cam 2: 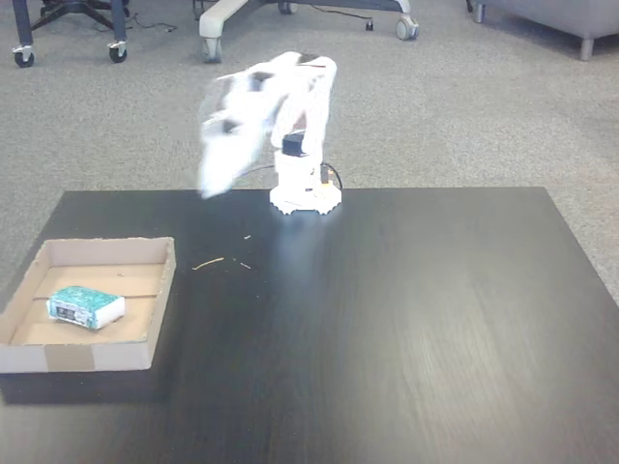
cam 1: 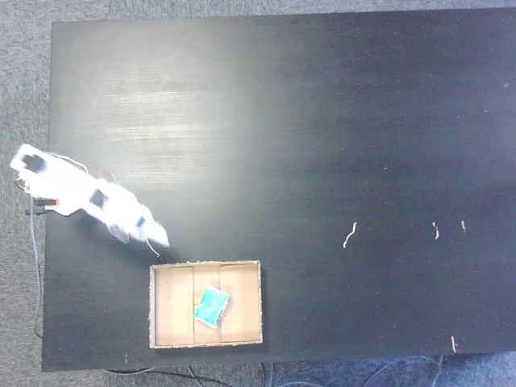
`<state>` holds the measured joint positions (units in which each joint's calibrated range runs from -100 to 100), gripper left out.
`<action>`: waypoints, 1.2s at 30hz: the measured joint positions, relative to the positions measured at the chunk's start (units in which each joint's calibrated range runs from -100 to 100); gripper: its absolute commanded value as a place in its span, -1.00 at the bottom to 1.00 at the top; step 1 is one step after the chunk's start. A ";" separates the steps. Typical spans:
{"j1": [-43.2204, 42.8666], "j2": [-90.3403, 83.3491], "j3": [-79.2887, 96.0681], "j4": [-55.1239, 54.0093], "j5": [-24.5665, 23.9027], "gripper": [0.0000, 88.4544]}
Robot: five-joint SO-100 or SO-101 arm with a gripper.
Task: Pick the green block and drop it in the box on the right.
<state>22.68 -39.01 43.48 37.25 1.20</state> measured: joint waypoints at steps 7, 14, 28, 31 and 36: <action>-27.40 -53.30 45.13 -0.40 -0.93 -1.00; -30.54 -58.65 55.01 9.18 1.47 -1.00; -29.79 -58.65 55.10 10.15 0.73 -1.00; -30.01 -58.65 55.10 10.15 0.73 -1.00; -28.82 -58.65 55.10 10.15 0.15 -1.00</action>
<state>-6.14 -97.66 98.58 47.40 1.34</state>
